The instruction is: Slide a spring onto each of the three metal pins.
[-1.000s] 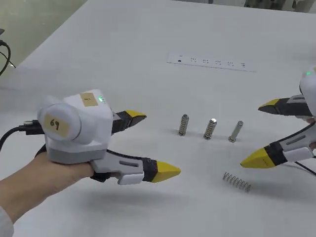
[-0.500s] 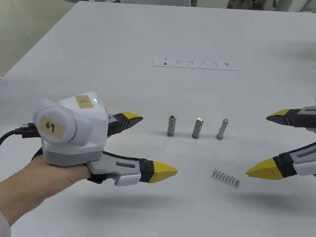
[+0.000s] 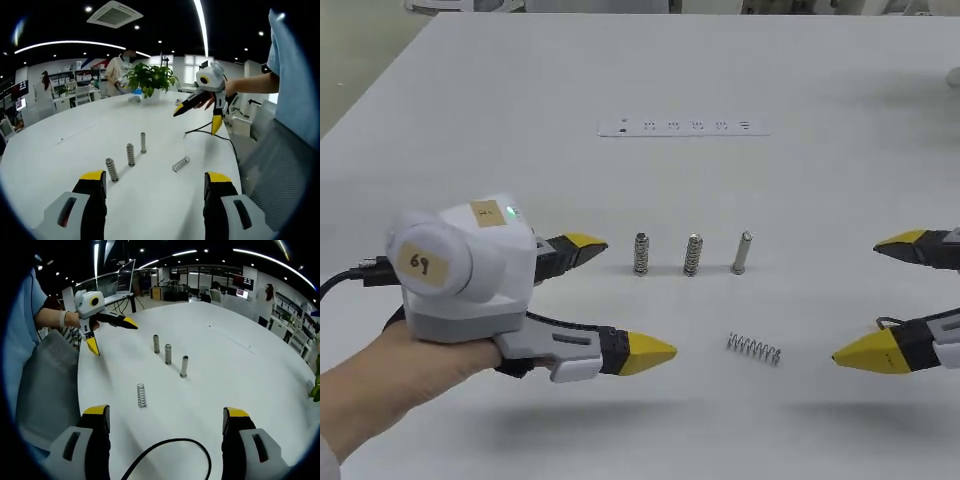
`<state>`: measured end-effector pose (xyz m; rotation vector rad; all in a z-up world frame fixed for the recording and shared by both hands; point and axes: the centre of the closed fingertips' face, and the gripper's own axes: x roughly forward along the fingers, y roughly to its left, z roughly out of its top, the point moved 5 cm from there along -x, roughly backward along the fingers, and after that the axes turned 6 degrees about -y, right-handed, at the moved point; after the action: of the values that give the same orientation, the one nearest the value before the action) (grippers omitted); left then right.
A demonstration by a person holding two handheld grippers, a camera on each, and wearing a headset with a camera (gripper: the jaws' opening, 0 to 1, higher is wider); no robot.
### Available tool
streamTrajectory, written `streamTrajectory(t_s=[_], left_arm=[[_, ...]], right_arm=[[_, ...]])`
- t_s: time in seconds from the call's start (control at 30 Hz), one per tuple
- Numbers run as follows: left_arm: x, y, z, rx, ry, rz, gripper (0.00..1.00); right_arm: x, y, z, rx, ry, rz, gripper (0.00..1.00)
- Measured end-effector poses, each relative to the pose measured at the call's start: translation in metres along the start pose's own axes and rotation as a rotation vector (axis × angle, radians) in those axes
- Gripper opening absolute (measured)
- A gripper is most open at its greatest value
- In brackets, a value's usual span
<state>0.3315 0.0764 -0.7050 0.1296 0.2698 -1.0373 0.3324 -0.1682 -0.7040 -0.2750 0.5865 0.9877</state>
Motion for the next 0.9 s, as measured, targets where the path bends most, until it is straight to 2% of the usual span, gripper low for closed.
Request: streamTrajectory(t_s=[0.23,0.47,0.67,0.9], left_arm=[[0.008,-0.004,0.000,0.013,0.015,-0.044,0.76],[0.019,-0.009,0.000,0.025,0.024,-0.095,0.76],[0.028,-0.013,-0.002,0.041,0.032,-0.143,0.76],[0.040,-0.016,-0.005,0.063,0.037,-0.204,0.73]], right_arm=[[-0.007,0.004,-0.003,0.028,-0.033,-0.022,0.91],[-0.015,0.004,0.000,0.044,-0.064,-0.039,0.90],[-0.023,0.005,-0.001,0.058,-0.070,-0.050,0.86],[-0.025,0.010,-0.004,0.078,-0.087,-0.054,0.87]])
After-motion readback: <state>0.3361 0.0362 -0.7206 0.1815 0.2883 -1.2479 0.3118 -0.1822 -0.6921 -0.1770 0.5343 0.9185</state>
